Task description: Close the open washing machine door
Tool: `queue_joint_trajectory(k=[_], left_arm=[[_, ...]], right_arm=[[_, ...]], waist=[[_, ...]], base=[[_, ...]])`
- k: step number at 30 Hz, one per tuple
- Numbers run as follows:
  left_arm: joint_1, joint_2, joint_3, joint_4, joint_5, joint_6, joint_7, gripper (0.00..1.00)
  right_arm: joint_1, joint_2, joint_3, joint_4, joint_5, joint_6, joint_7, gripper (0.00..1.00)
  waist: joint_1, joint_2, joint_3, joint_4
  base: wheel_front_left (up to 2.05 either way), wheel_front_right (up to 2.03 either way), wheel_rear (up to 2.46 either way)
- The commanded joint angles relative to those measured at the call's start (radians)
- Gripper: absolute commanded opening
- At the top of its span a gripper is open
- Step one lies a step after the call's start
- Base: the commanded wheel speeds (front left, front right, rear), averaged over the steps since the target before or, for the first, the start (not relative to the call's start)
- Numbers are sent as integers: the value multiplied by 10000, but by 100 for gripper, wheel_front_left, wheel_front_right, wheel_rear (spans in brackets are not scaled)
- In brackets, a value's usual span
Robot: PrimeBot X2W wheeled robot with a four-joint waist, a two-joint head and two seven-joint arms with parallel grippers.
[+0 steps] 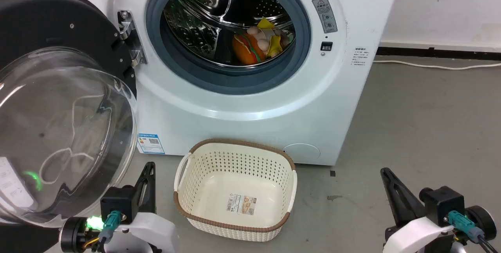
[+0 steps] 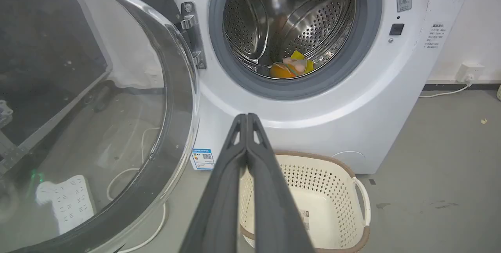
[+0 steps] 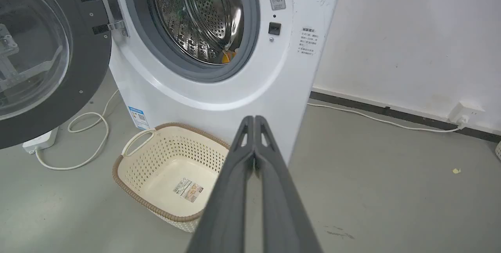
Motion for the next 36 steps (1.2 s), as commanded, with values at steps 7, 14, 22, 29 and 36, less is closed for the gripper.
queue_joint_trajectory(k=[7,14,22,29,36], left_arm=[[107,-13,18,-47,26,28,3,0],[107,-13,18,-47,26,28,3,0],[107,-13,18,-47,26,28,3,0],[107,-13,18,-47,26,28,3,0],[107,-13,18,-47,26,28,3,0]], right_arm=[[-142,40,3,-49,-62,8,5,0],[-142,40,3,-49,-62,8,5,0],[-142,40,3,-49,-62,8,5,0],[-142,40,3,-49,-62,8,5,0],[-142,40,3,-49,-62,8,5,0]], waist=[[0,0,0,0],[0,0,0,0],[0,0,0,0],[0,0,0,0],[0,0,0,0]], base=[[0,0,0],[0,0,0],[0,0,0],[0,0,0],[0,0,0]])
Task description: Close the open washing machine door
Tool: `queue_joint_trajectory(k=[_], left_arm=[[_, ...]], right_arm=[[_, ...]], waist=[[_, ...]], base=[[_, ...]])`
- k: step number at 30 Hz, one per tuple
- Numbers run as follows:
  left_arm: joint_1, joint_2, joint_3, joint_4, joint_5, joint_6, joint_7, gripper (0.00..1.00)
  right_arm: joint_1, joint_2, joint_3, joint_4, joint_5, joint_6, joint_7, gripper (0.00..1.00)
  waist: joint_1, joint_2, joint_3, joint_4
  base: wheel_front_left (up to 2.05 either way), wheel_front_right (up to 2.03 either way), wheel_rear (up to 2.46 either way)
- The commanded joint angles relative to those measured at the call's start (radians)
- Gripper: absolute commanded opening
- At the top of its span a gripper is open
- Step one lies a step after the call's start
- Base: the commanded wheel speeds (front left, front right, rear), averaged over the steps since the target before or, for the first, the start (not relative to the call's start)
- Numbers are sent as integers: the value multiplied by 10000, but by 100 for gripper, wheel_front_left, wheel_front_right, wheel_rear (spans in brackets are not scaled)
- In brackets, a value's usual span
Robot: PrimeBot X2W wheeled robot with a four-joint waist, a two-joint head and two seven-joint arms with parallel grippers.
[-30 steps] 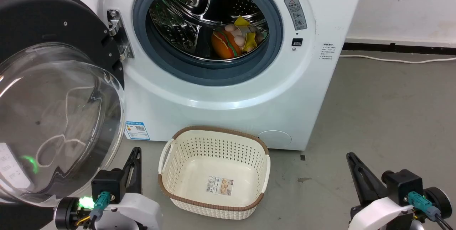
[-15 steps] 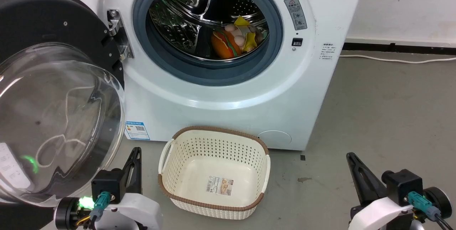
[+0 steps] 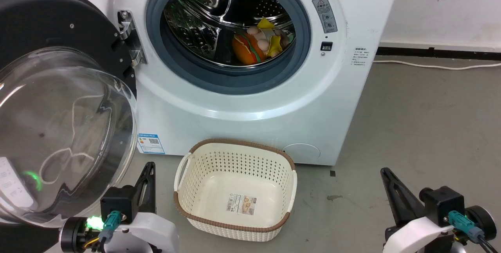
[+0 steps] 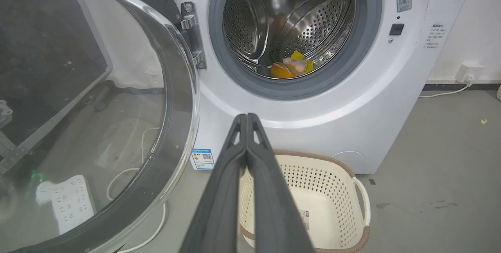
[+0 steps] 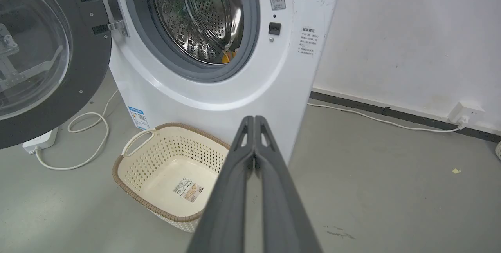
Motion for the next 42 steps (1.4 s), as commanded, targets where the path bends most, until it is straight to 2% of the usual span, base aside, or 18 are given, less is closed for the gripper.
queue_joint_trajectory(k=[1,9,10,11,12,13,29,42], left_arm=[[106,-11,16,-47,26,28,3,0],[106,-11,16,-47,26,28,3,0],[0,0,-1,0,0,0,-4,100],[-2,0,-3,3,-1,-2,-6,0],[-3,0,-5,4,-2,-2,-5,0],[-4,0,-6,6,-1,-2,-7,100],[-26,8,-114,63,-49,-15,-327,100],[-8,23,-170,128,-50,-75,-599,100]], right_arm=[[-141,40,5,-47,-62,8,5,0],[-141,40,5,-47,-62,8,5,0],[0,0,-1,0,3,0,-3,100],[5,-2,0,5,10,0,-5,0],[7,-2,-2,9,10,0,-4,0],[7,-2,-2,11,13,0,-6,100],[-12,3,-109,170,282,1,-327,100],[6,8,-9,285,407,2,-598,100]], waist=[[0,-1,0,0],[0,-1,0,0],[0,-1,0,0],[0,-1,1,0],[0,-1,1,0],[0,-1,2,0],[0,-1,-41,113],[0,-1,-124,699]], base=[[0,0,0],[0,0,0],[0,0,0],[0,0,0],[0,0,0],[0,0,0],[0,0,0],[0,0,0]])
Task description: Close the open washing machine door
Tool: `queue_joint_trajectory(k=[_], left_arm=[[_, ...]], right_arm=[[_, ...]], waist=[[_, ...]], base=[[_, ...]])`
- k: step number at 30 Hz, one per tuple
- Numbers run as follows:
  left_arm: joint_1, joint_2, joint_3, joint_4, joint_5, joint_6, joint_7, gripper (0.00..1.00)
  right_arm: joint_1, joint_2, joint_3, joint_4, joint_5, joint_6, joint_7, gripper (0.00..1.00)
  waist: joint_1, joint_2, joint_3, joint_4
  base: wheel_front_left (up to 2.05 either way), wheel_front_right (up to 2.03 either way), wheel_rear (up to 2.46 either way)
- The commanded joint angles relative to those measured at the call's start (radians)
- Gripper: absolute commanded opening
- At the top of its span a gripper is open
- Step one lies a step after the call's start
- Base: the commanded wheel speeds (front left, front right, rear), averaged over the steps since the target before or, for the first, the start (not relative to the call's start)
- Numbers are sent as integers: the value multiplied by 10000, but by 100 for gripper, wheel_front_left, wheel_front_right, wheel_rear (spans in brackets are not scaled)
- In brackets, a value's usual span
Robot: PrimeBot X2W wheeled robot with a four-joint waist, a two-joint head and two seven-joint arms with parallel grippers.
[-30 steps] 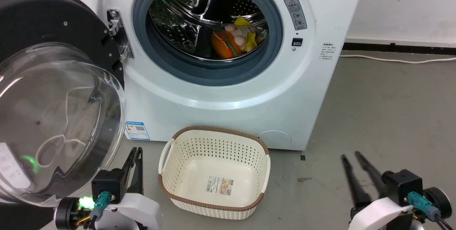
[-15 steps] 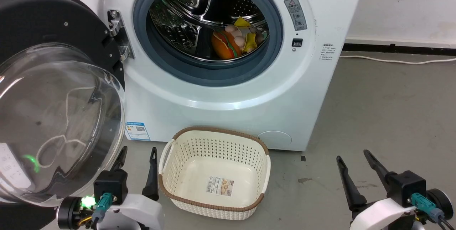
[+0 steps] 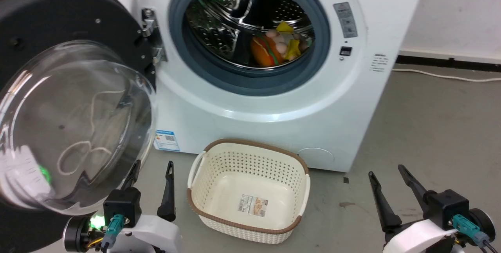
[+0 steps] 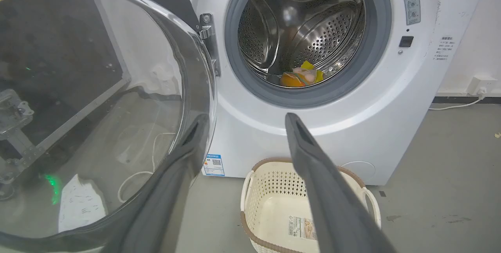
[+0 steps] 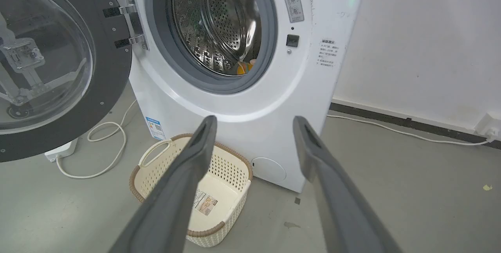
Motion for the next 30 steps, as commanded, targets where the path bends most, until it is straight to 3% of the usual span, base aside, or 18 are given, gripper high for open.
queue_joint_trajectory(k=[1,30], left_arm=[[-3,21,-13,32,-42,-63,-113,100],[247,56,227,-185,-115,30,-719,100]], right_arm=[[0,10,30,63,44,2,-115,100],[-535,12,819,710,268,4,-720,100]], waist=[[0,0,-21,149],[0,0,42,1763]], base=[[0,0,0],[0,0,0]])
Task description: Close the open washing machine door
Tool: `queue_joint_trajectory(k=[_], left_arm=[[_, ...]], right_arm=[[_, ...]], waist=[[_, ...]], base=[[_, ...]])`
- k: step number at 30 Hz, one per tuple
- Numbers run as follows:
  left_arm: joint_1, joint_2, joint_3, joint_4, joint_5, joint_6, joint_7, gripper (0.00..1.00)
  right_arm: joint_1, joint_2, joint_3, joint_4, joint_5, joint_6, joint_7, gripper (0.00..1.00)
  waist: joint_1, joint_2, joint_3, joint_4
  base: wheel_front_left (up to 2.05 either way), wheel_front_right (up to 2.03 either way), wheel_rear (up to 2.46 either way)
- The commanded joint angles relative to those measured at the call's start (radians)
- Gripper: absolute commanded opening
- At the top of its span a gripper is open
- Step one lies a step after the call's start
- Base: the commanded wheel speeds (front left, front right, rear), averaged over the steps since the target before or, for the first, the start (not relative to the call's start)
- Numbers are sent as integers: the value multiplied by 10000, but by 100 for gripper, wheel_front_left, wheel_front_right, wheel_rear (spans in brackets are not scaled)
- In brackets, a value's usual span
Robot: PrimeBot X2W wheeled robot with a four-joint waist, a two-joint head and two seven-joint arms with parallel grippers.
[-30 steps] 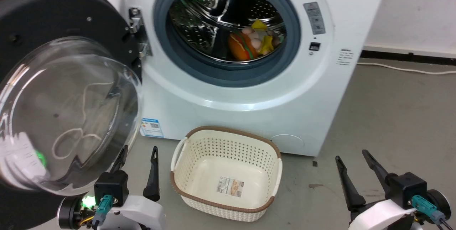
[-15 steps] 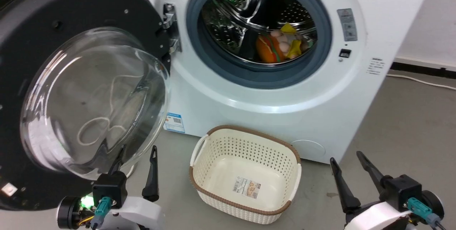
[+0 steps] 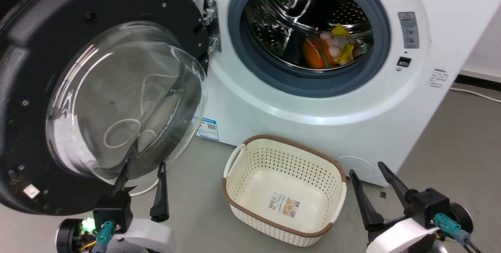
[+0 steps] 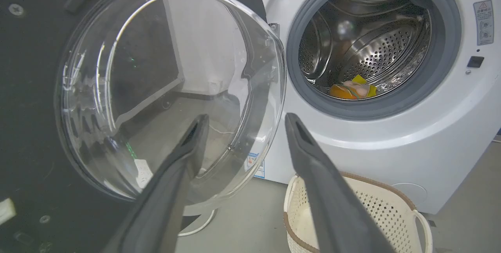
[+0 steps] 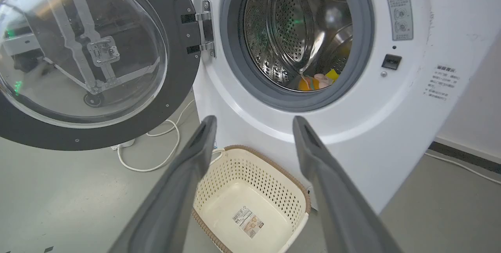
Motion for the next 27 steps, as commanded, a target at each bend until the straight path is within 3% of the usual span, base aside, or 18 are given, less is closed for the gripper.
queue_joint_trajectory(k=[1,25,26,27], left_arm=[[131,30,31,-69,-44,16,-122,100],[232,23,172,-69,1,-4,-624,100],[240,23,154,-37,-6,-33,-645,95],[240,24,144,-18,-13,-56,-665,31]], right_arm=[[-204,5,125,82,57,4,-117,100],[-432,-3,569,515,274,5,-619,100],[-429,-3,580,526,278,5,-639,100],[-422,-3,590,537,283,5,-660,100]], waist=[[0,-1,14,112],[0,-1,23,1104],[0,-1,22,1144],[0,-1,21,1185]], base=[[0,0,0],[0,0,0],[0,0,0],[0,0,0]])
